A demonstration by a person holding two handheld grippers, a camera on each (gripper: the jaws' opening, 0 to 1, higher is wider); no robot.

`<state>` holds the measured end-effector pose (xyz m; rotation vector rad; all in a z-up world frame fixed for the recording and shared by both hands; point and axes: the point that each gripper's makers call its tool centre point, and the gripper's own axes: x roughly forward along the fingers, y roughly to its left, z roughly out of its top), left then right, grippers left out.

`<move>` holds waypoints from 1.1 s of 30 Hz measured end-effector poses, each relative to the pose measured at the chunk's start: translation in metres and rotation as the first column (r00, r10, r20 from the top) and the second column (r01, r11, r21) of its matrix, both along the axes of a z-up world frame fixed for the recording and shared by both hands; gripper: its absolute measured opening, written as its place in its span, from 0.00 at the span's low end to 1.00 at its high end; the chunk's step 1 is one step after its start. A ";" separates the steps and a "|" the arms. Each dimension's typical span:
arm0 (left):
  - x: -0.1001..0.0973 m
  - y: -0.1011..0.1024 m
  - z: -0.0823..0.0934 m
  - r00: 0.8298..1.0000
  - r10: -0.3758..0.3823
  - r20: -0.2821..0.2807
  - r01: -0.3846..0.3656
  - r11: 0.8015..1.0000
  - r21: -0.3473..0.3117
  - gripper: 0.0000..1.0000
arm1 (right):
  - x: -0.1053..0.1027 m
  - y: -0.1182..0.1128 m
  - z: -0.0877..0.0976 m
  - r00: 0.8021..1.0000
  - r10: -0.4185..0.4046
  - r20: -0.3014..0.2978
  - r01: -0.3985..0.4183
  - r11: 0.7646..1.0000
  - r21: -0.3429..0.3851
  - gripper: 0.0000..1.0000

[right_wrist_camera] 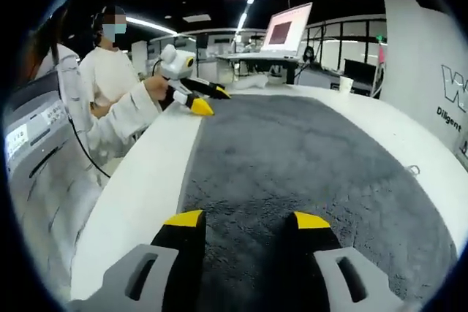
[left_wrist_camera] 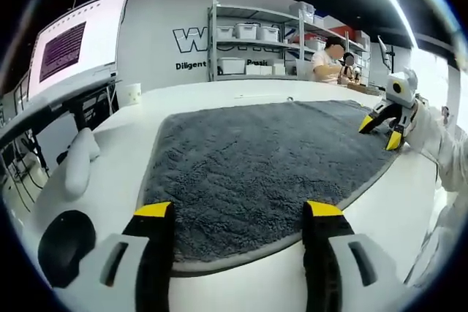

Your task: Open the folded towel by lifting each exposed corner and separating the folded layers until the towel lies flat within the target outline without major curled edges

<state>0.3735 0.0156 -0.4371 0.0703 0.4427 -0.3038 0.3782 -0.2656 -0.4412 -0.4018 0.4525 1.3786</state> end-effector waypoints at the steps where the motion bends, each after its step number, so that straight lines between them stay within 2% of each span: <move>1: 0.000 0.000 0.000 1.000 0.000 -0.001 0.000 1.000 0.000 0.70 | 0.000 0.000 0.000 1.000 -0.001 0.001 0.001 1.000 0.003 0.43; 9: 0.000 0.000 0.000 1.000 0.001 -0.006 -0.001 1.000 0.003 0.70 | -0.001 -0.001 0.001 1.000 -0.011 -0.003 0.011 1.000 0.011 0.44; 11: 0.000 0.001 0.000 1.000 0.001 -0.006 -0.001 1.000 0.003 0.70 | -0.002 -0.004 0.003 1.000 -0.023 -0.018 0.023 0.999 0.031 0.50; 13: 0.000 0.001 0.000 1.000 0.000 -0.006 0.000 1.000 0.003 0.70 | -0.002 -0.010 0.006 0.999 -0.034 -0.021 0.035 0.999 0.039 0.59; 14: 0.000 0.001 0.000 1.000 0.000 -0.006 0.000 1.000 0.003 0.70 | -0.002 -0.013 0.007 0.999 -0.043 -0.013 0.043 0.998 0.038 0.59; 16: 0.000 0.001 0.000 1.000 -0.001 -0.007 0.001 1.000 0.004 0.70 | 0.002 -0.028 0.009 0.997 -0.064 0.040 0.063 0.998 0.021 0.55; 21: 0.000 0.001 0.000 1.000 -0.001 -0.005 0.001 1.000 0.002 0.70 | 0.001 -0.059 0.016 0.995 -0.092 0.029 0.091 0.995 0.035 0.55; 28: 0.000 0.001 0.000 1.000 -0.001 0.001 0.001 1.000 -0.001 0.70 | 0.011 -0.119 0.022 0.982 -0.185 0.047 0.184 0.983 0.020 0.43; 30: 0.000 0.001 0.000 1.000 0.000 0.001 0.000 1.000 0.000 0.70 | 0.011 -0.131 0.026 0.981 -0.179 0.070 0.178 0.984 0.028 0.37; 31: 0.000 0.001 0.000 1.000 -0.001 0.001 0.001 1.000 0.000 0.70 | 0.012 -0.137 0.027 0.981 -0.183 0.061 0.182 0.983 0.028 0.33; 33: 0.000 0.001 0.000 1.000 -0.001 0.002 0.001 1.000 -0.001 0.70 | 0.012 -0.143 0.024 0.980 -0.192 0.046 0.192 0.981 0.015 0.35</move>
